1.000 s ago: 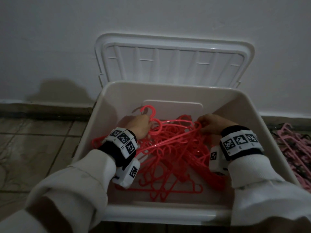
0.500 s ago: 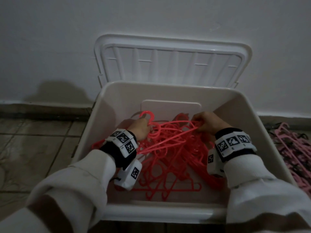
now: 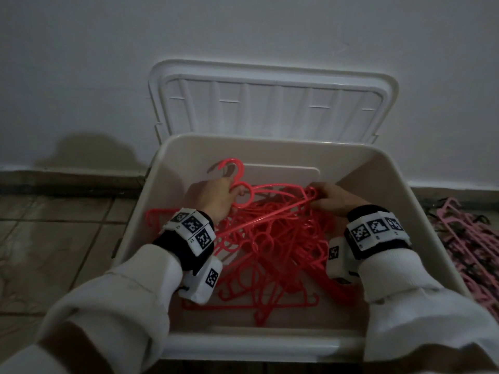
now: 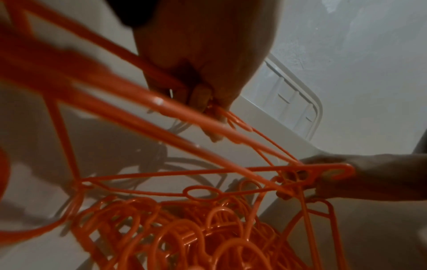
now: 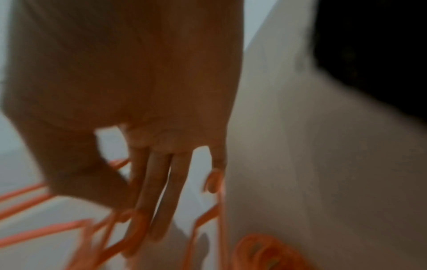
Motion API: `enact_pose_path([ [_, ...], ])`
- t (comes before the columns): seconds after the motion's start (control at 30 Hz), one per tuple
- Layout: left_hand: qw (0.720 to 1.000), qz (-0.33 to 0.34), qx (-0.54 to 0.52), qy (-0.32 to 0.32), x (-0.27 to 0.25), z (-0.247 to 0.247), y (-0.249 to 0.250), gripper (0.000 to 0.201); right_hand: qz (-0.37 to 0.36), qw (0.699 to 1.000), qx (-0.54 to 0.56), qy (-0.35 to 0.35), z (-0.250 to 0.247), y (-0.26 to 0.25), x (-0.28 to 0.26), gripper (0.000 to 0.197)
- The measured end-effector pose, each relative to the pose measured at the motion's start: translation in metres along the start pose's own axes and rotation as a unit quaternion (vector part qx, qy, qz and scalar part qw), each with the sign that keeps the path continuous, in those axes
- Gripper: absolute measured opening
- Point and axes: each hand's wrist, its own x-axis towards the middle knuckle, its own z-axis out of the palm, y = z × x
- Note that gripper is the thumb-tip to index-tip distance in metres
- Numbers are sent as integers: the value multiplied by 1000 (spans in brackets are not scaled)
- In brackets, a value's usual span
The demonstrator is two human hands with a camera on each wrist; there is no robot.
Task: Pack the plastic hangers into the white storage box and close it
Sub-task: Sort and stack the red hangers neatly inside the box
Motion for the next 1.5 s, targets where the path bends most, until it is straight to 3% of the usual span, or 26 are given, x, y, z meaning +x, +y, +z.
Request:
enact_pose_path([
  [0.07,1000,4,-10,9,1,1,0,30,14,997,82,-4,1,-5,-1,13],
  [0.13,999,12,-30,22,1,-1,2,40,10,995,98,9,0,1,2,19],
  [0.37,998,16,-55,-7,-6,-4,9,37,37,994,67,73,-1,10,6,12],
  [0.5,998,13,-53,-13,-6,-2,5,38,39,993,-41,101,-6,11,3,19],
  [0.67,998,0,-56,15,2,2,-5,61,-4,992,-53,117,-5,10,3,20],
  [0.83,1000,8,-6,24,2,2,-6,50,-46,989,-70,124,-3,9,4,18],
  [1.03,999,29,-35,-4,-7,-4,4,45,-63,975,-9,212,-5,7,4,14],
  [1.17,996,48,-71,-27,-10,-6,10,42,8,977,-76,197,-6,13,2,19],
  [1.37,986,71,-150,0,-6,-4,13,45,12,984,-132,117,-12,11,1,21],
  [1.43,979,77,-188,9,-5,-3,13,41,-12,985,-77,154,-13,9,-1,19],
  [1.5,967,75,-241,23,-2,-3,13,36,-50,975,98,192,-14,7,-5,20],
])
